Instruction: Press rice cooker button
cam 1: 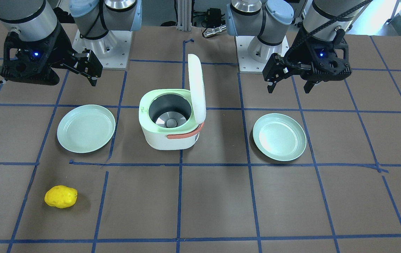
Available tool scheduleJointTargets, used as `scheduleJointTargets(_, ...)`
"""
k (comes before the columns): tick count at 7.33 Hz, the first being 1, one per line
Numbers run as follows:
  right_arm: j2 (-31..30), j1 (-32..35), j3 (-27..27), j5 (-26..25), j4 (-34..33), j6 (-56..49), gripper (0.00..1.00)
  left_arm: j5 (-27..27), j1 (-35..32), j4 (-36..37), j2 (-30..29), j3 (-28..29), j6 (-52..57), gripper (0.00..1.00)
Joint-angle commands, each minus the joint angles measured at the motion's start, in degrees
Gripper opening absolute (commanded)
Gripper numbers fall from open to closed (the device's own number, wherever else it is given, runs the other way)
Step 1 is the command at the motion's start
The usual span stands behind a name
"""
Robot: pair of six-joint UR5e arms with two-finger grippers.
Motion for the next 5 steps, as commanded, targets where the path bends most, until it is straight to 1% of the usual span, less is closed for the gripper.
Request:
scheduleJointTargets(1,-0.15,0.08,0.01,0.06,0.01,0.19,1.00,0.00,0.00,0.00,0.00,0.00,0.02,1.00)
scheduleJointTargets(5,-0.15,-0.01,0.01,-0.02,0.01,0.54,1.00,0.00,0.00,0.00,0.00,0.00,0.02,1.00)
